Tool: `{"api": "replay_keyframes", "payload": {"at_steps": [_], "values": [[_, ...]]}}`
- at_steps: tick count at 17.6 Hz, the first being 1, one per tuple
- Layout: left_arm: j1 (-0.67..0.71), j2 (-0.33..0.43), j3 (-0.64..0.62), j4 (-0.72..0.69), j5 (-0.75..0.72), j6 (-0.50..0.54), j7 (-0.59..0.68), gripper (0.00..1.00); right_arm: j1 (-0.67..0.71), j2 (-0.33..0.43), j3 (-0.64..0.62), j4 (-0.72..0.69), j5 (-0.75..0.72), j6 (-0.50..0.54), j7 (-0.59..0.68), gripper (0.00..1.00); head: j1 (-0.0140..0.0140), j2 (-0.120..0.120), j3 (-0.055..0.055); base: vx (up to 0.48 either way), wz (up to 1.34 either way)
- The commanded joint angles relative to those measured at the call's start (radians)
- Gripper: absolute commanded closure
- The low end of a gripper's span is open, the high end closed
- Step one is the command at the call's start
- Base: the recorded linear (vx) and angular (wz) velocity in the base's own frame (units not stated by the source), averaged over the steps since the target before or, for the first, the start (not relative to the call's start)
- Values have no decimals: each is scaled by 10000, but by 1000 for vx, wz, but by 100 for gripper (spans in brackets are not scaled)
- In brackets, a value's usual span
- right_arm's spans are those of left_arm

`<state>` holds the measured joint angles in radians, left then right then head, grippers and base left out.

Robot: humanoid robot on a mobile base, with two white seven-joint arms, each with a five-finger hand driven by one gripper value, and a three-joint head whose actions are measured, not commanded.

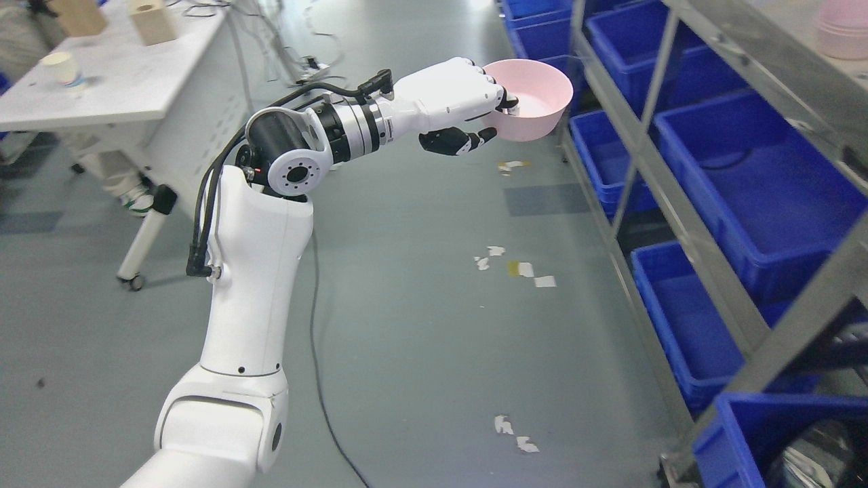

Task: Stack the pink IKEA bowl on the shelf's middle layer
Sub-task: 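Hold the pink bowl raised in the left hand while the robot turns and drives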

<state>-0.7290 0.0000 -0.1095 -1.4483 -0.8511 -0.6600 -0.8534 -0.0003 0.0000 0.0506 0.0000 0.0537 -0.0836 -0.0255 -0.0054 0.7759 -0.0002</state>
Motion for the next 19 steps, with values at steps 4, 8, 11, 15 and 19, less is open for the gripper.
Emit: {"api": "replay_keyframes", "payload": {"at_steps": [4, 8, 11, 15, 19], "values": [[264, 174, 312, -197, 13, -103, 36, 99, 233, -175, 0, -175, 0, 8, -6, 0, 0, 0, 0, 111, 746], [265, 174, 420, -366, 13, -164, 36, 99, 233, -175, 0, -175, 0, 8, -6, 0, 0, 0, 0, 192, 301], [265, 174, 420, -427, 13, -164, 36, 99, 233, -175, 0, -175, 0, 8, -6, 0, 0, 0, 0, 264, 9], [265, 174, 404, -458, 13, -164, 36, 99, 233, -175, 0, -175, 0, 8, -6, 0, 0, 0, 0, 306, -96], [250, 174, 358, -473, 13, -164, 36, 98, 233, -175, 0, -175, 0, 8, -6, 0, 0, 0, 0, 288, -48]]}}
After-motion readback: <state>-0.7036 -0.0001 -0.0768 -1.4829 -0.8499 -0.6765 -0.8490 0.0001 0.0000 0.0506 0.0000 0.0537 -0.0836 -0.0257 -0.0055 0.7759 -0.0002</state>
